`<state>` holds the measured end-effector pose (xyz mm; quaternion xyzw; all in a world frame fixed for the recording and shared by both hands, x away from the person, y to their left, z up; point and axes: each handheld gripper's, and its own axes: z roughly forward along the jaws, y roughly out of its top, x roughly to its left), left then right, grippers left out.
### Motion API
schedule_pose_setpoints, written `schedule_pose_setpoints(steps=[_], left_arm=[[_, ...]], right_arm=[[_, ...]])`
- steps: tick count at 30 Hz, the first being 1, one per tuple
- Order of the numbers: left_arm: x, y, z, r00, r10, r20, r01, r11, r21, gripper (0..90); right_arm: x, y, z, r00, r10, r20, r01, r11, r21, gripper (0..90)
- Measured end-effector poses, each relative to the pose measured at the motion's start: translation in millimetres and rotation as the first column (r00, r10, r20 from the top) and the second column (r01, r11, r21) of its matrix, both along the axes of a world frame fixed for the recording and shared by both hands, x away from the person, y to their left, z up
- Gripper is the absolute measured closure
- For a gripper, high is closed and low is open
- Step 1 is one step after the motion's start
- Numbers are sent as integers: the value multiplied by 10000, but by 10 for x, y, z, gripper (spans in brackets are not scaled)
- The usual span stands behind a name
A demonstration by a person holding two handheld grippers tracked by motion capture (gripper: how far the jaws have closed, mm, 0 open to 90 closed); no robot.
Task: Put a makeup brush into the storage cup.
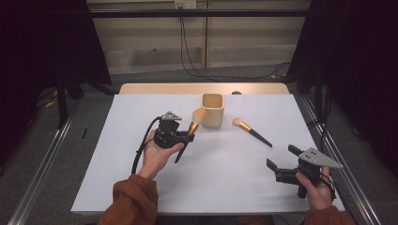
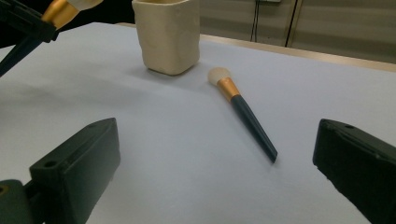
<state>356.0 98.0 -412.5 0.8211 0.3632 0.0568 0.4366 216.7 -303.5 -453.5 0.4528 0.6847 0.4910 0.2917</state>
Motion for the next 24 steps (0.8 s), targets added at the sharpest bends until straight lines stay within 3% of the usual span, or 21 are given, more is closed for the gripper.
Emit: schedule_pose_setpoints(steps=[12,17,20,24], left_arm=[[-14,-3,8,9954,258,924,-171,9955,-937,719],[-38,6,34,9800,457,1939,-147,9873,-1580,719],[-47,21,64,9726,588,2250,-166,9826,-1849,719],[-53,37,95,9680,701,2409,-183,9773,-2109,719]], right_arm=[[0,1,2,10000,-21,0,21,10000,38,4],[-5,-2,5,10000,-11,66,11,10000,28,4],[-5,-1,6,10000,-14,77,14,10000,20,4],[-5,-1,6,10000,-13,91,13,10000,17,4]])
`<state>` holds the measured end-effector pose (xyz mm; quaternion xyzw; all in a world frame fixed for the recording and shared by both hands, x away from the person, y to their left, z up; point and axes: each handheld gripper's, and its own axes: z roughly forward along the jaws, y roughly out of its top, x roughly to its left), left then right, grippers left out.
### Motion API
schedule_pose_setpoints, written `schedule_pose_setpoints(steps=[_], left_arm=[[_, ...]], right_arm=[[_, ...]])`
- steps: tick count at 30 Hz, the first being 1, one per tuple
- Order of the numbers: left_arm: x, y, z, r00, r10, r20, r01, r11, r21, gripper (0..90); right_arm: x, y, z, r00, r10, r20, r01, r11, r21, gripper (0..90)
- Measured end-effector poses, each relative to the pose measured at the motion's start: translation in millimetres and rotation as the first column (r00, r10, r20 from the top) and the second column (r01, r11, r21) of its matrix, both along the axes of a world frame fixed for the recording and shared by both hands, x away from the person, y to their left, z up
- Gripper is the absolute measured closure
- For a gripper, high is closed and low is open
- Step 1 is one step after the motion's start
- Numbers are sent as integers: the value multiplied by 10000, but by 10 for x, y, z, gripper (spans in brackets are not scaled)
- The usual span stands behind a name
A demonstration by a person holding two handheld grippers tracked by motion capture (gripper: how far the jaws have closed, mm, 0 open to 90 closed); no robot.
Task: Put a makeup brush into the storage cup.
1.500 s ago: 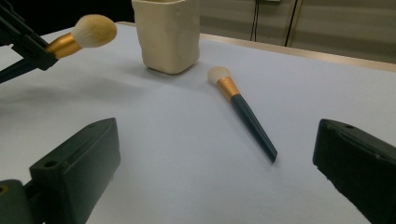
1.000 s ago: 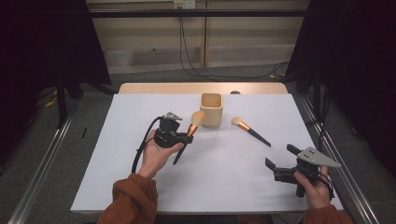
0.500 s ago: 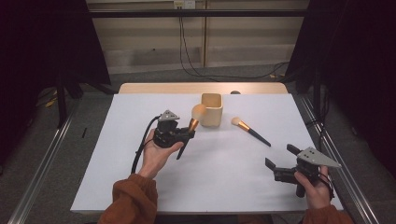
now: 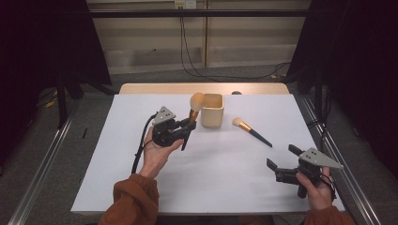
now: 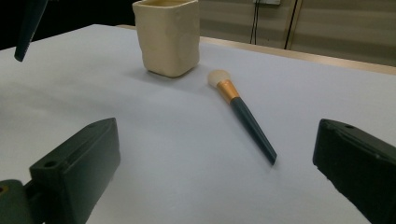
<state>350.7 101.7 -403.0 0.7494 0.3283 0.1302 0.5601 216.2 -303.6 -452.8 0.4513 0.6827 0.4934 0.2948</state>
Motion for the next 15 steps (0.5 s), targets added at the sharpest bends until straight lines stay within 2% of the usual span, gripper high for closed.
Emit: schedule_pose_setpoints(steps=[15], left_arm=[[61,19,109,9990,76,448,-59,9993,-375,719]], right_arm=[[2,3,2,10000,18,22,-18,10000,-9,4]])
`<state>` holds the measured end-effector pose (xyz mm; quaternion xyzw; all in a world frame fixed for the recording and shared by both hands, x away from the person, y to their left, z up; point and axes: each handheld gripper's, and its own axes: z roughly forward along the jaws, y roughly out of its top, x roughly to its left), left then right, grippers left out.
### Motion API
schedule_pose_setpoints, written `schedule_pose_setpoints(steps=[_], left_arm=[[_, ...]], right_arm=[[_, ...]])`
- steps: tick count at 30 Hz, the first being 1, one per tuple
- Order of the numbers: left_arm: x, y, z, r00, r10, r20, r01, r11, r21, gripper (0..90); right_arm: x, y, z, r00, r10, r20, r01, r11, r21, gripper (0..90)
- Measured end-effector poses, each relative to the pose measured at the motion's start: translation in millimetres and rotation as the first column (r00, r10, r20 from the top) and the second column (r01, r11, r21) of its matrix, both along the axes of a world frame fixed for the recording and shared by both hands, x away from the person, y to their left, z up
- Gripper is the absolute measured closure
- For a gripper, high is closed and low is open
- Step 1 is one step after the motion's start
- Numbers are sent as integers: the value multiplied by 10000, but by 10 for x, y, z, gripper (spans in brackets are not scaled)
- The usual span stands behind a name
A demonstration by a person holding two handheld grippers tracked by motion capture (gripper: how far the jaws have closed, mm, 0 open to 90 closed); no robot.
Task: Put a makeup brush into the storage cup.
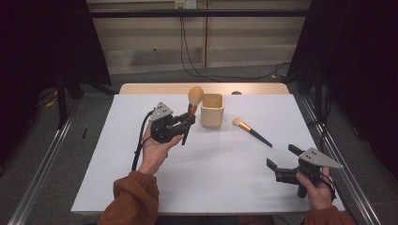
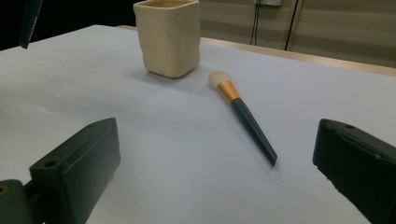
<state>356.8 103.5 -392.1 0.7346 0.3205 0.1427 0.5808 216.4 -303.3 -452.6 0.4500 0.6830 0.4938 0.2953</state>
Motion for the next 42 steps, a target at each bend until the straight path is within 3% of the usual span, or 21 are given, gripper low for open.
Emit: schedule_pose_setpoints(steps=[9,20,42], left_arm=[[68,-79,131,9995,-50,314,55,9999,-157,719],[201,-184,226,9991,-1,424,15,9994,-338,720],[513,-353,471,9967,370,727,-352,9991,-254,719]], right_arm=[[-3,-3,1,10000,-6,14,6,10000,14,4],[-10,1,6,10000,-29,58,29,10000,84,4],[-17,-8,4,9998,-95,150,91,9996,258,4]])
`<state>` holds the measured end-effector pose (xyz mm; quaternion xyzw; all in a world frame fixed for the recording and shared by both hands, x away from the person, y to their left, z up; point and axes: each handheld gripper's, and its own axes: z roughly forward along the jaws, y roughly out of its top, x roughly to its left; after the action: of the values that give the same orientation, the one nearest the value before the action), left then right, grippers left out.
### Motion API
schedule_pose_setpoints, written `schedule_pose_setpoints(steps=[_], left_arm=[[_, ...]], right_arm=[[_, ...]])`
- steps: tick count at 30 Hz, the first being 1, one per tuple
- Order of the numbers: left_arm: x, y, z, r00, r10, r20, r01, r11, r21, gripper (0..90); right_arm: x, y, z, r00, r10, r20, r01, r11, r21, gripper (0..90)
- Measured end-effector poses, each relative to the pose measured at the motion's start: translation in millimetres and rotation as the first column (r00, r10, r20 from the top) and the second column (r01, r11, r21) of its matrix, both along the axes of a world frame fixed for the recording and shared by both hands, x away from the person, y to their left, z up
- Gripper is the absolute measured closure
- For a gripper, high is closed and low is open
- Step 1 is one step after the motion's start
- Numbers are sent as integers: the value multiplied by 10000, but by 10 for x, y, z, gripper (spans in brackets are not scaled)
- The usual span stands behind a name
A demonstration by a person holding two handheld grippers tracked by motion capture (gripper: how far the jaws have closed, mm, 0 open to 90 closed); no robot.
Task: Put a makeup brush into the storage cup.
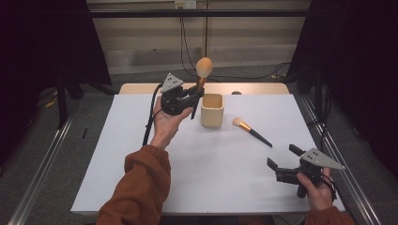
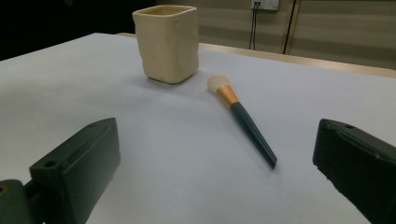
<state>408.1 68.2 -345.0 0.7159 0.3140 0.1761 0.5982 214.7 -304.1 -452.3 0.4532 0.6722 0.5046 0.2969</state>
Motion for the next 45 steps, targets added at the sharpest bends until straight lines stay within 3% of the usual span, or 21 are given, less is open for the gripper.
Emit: schedule_pose_setpoints(steps=[20,26,32,34,40,45], left_arm=[[244,-253,49,9992,71,392,-74,9999,85,720],[309,-339,-40,9994,70,350,-73,9999,73,719],[403,-359,-34,9995,172,272,-169,9998,-119,719],[428,-372,-29,9991,204,382,-206,9998,30,719],[481,-428,-14,9987,175,477,-168,9997,-150,719],[546,-476,-59,9994,168,316,-158,9994,-309,719]], right_arm=[[-5,-7,0,10000,10,-13,-10,10000,32,4],[-5,-4,-2,10000,51,-20,-51,10000,4,4],[-3,-8,-4,10000,62,-23,-62,10000,13,4],[-5,-10,-4,10000,91,3,-91,10000,-24,4],[-7,-9,-4,10000,62,-21,-62,10000,18,4],[-8,-9,-5,10000,95,-22,-95,10000,6,4]])
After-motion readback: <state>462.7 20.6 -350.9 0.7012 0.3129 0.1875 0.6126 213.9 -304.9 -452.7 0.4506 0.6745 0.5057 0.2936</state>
